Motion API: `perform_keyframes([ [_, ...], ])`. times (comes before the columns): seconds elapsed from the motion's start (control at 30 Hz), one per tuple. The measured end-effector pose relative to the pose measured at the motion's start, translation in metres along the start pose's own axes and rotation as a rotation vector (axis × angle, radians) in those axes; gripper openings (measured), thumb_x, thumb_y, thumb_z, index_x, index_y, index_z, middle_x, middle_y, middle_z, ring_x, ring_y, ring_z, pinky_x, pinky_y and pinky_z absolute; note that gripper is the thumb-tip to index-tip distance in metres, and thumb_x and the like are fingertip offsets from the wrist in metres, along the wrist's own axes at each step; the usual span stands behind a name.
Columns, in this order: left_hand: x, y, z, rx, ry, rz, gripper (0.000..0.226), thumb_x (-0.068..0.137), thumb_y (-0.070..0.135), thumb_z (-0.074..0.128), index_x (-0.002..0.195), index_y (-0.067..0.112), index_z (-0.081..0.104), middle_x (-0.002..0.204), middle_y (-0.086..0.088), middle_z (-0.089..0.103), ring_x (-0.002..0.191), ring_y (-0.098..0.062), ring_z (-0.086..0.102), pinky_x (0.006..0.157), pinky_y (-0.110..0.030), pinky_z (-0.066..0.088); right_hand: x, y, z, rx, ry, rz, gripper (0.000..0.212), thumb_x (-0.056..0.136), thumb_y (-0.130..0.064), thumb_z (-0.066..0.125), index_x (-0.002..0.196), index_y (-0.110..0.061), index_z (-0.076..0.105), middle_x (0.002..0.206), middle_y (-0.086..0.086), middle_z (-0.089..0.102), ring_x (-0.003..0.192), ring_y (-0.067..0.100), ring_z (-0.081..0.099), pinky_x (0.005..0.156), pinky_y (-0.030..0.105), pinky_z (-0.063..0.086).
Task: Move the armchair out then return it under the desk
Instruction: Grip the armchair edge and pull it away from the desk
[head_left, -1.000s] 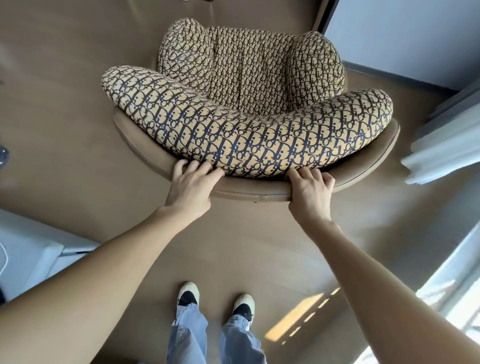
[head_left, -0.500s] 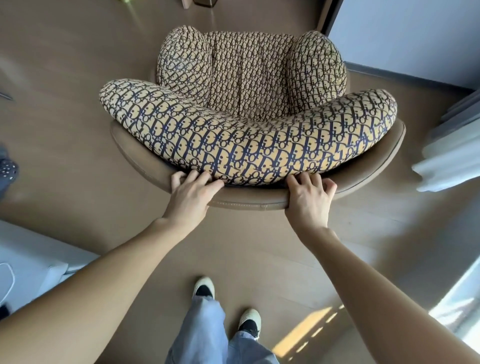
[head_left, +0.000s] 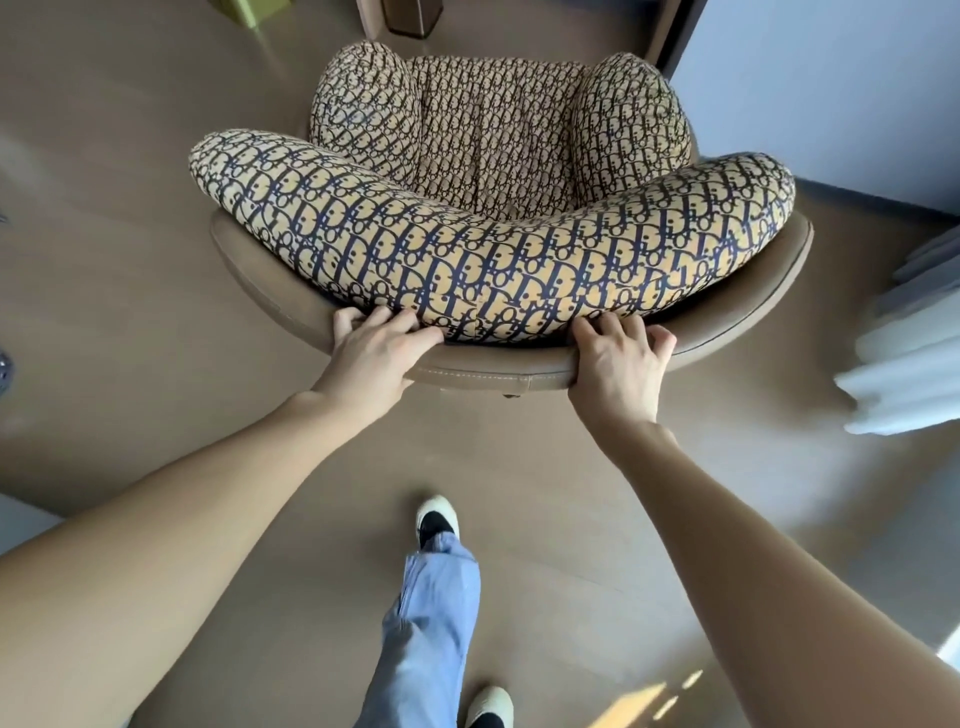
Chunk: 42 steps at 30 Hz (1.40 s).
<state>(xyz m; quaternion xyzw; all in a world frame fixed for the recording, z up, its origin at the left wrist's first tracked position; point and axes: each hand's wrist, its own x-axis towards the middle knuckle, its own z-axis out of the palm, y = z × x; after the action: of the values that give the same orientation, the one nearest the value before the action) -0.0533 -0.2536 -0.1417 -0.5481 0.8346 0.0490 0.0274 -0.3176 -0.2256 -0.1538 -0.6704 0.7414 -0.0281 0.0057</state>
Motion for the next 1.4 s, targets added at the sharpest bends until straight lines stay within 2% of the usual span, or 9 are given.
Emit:
perform_keyframes([
  [0.33,0.133,-0.035,-0.008,-0.006,0.041,-0.005,0.061,0.074,0.01,0.084,0.128,0.028,0.06,0.119,0.001,0.063,0.115,-0.029,0.051,0.09,-0.046,0.027,0.139,0.009,0.009,-0.006,0.06,-0.011,0.027,0.077,-0.003,0.053,0.098,-0.017,0.062,0.095,0.005,0.063,0.102,0.033,0.052,0.093,0.045,0.026],
  [0.53,0.212,-0.062,-0.019,-0.007,0.033,-0.012,0.06,0.075,0.012,0.084,0.127,0.029,0.06,0.115,0.002,0.064,0.114,-0.028,0.051,0.092,-0.045,0.028,0.222,0.005,0.011,0.005,0.046,-0.013,0.026,0.073,-0.001,0.053,0.092,-0.017,0.059,0.091,0.005,0.061,0.1,0.033,0.051,0.091,0.046,0.03],
  [0.93,0.36,-0.134,-0.042,-0.006,0.002,0.014,0.062,0.076,0.014,0.084,0.13,0.029,0.057,0.121,0.001,0.063,0.117,-0.028,0.051,0.094,-0.045,0.029,0.378,-0.02,0.014,-0.018,0.005,0.008,0.032,0.072,-0.001,0.056,0.099,-0.018,0.061,0.096,0.005,0.063,0.104,0.032,0.052,0.094,0.047,0.03],
  [1.4,0.488,-0.161,-0.044,-0.013,0.064,0.006,0.063,0.075,0.013,0.086,0.13,0.03,0.06,0.117,-0.001,0.065,0.116,-0.031,0.052,0.095,-0.049,0.031,0.51,-0.006,0.025,-0.019,0.046,-0.01,0.031,0.074,-0.002,0.06,0.101,-0.017,0.063,0.097,0.008,0.062,0.105,0.035,0.053,0.098,0.05,0.031],
])
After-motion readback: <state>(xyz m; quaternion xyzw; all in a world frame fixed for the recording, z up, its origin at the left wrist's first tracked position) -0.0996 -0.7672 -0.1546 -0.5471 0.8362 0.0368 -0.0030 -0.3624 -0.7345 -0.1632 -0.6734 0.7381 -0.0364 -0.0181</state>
